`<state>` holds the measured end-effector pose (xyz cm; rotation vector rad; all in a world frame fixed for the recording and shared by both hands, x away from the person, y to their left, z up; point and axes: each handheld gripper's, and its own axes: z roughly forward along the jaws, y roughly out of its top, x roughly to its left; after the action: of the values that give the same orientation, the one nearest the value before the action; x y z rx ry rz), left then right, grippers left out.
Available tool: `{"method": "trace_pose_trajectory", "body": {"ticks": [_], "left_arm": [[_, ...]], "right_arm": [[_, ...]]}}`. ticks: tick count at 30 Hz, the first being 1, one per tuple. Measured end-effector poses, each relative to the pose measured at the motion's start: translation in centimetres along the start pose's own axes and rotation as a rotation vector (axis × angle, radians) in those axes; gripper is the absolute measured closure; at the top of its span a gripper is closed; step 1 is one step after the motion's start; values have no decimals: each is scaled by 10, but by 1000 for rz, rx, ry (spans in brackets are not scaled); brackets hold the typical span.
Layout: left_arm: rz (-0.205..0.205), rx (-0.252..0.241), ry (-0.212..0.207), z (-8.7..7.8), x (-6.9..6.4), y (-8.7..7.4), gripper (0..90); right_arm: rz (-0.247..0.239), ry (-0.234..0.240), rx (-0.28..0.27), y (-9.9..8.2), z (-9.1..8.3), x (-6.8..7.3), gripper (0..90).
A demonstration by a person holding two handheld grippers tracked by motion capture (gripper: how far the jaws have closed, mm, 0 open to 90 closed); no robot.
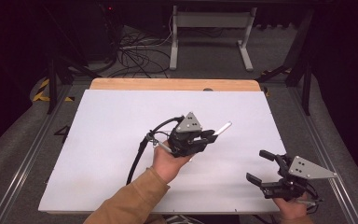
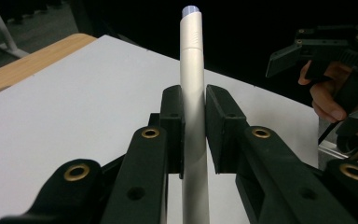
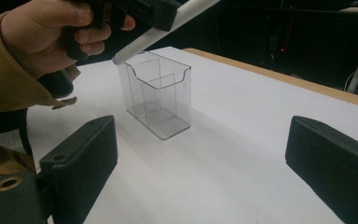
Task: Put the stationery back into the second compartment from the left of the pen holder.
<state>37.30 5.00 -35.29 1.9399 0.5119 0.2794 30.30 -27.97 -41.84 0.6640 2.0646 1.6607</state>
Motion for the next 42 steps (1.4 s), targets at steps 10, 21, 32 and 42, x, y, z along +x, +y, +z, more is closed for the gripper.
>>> {"method": "trace_pose_trajectory", "body": {"ticks": [10, 21, 32, 42], "left_arm": [[38, -108, 1, -21, 16, -11, 782], [55, -168, 47, -32, 30, -22, 782], [58, -172, 82, -33, 38, -28, 782], [41, -148, 97, -30, 47, -35, 782]], "right_arm": [[1, 7, 6, -1, 2, 1, 97], [-2, 13, 8, -1, 4, 1, 96], [-3, 18, 8, -2, 4, 1, 95], [-1, 21, 5, -2, 4, 1, 95]]}}
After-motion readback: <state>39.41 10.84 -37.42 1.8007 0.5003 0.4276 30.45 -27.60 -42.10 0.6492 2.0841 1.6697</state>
